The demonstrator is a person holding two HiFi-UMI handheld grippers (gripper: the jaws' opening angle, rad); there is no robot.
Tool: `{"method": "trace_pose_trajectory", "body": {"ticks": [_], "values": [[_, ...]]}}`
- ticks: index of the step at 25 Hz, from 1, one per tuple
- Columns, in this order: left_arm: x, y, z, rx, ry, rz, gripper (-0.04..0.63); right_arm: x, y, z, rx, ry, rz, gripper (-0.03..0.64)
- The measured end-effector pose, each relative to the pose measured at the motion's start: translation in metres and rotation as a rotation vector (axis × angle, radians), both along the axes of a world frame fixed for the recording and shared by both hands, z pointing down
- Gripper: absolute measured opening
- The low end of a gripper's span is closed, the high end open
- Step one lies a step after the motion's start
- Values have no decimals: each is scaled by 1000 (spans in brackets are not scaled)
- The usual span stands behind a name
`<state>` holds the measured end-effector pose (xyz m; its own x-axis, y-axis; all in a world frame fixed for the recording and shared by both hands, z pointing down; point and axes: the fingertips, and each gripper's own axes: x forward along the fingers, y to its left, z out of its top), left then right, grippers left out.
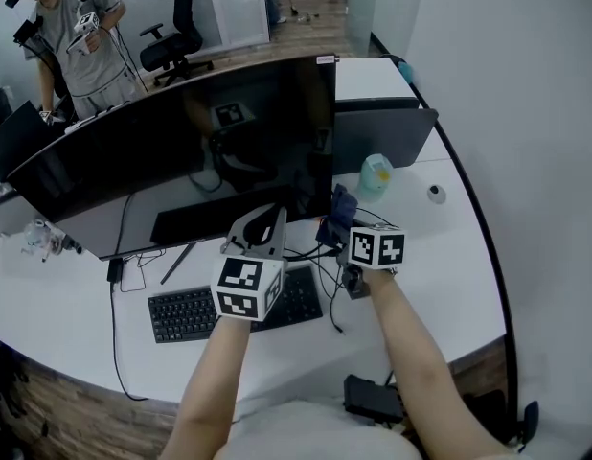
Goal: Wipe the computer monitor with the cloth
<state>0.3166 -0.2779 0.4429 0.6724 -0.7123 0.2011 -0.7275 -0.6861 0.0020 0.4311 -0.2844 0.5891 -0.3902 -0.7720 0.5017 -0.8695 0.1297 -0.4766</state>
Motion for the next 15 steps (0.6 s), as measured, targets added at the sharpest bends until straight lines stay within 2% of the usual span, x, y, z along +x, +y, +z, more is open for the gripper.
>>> {"method": "trace_pose_trajectory", "body": {"ticks": [15], "values": [[-11, 6, 4, -6, 1, 4, 9, -7, 1, -1, 68, -314, 290, 94]]}}
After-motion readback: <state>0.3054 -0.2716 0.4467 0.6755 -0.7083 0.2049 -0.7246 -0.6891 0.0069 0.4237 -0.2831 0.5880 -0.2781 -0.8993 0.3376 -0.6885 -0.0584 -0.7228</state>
